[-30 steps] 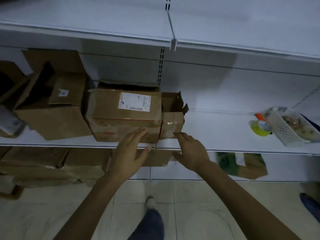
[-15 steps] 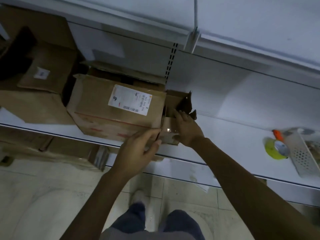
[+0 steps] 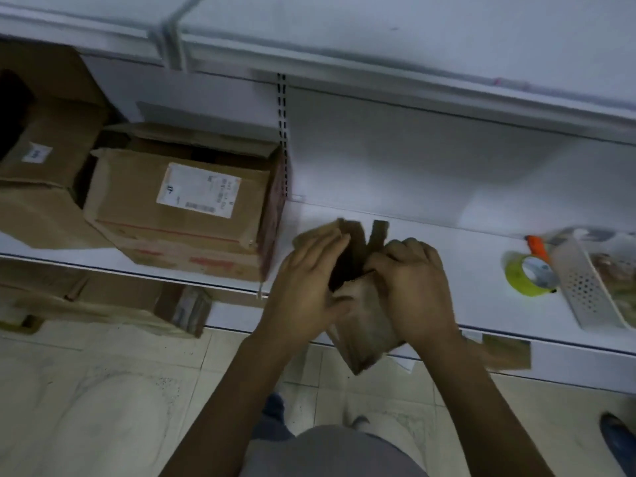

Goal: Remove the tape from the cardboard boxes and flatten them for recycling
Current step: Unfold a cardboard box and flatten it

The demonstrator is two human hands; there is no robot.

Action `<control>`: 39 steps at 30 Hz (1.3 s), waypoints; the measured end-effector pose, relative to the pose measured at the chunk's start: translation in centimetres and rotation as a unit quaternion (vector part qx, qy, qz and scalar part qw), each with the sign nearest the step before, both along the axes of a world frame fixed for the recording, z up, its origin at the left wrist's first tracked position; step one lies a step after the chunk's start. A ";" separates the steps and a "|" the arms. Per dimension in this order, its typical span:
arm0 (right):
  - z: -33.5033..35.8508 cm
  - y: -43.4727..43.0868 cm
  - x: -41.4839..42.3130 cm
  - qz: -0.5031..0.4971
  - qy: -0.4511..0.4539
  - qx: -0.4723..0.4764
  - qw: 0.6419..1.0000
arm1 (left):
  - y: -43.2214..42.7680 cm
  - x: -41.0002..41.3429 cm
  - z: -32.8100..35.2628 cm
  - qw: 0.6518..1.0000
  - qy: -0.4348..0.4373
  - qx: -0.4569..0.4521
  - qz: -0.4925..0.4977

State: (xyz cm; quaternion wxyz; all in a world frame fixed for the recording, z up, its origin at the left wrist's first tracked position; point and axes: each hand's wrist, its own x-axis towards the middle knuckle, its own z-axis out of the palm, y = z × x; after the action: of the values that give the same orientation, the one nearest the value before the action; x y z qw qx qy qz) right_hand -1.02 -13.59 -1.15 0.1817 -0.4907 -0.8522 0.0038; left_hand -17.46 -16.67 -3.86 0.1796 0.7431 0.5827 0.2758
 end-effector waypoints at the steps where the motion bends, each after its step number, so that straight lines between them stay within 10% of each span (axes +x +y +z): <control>1: 1.3 -0.6 1.2 0.031 0.021 0.008 0.999 | 0.1 1.6 0.7 1.000 0.022 0.014 -0.016; 7: 4.0 -3.1 6.5 0.016 0.208 0.088 0.974 | -1.1 8.8 4.0 0.996 0.021 0.077 0.046; 12: 2.5 -4.7 10.2 -0.033 0.236 0.026 0.971 | -4.8 12.6 4.1 0.896 -0.359 -0.046 0.259; 17: 2.1 -5.7 11.5 0.039 0.280 -0.026 0.959 | -8.3 14.0 5.4 0.844 -0.486 -0.036 0.223; 23: 4.3 -7.1 10.9 0.118 0.282 0.075 0.949 | -10.8 13.9 6.0 0.847 -0.516 -0.012 0.127; 32: 4.5 -8.5 9.9 0.184 0.251 0.102 0.945 | -11.7 13.3 6.8 0.762 -0.620 -0.027 0.182; 39: 5.9 -9.3 8.2 0.185 0.245 0.059 0.950 | -12.9 12.1 7.6 0.794 -0.574 0.033 0.199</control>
State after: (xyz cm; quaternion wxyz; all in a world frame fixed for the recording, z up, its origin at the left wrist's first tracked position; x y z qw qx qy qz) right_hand 7.18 -22.85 4.74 0.4102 -0.2970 -0.8556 0.1070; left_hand -5.41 -29.54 3.72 0.3974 0.3212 0.4983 0.7004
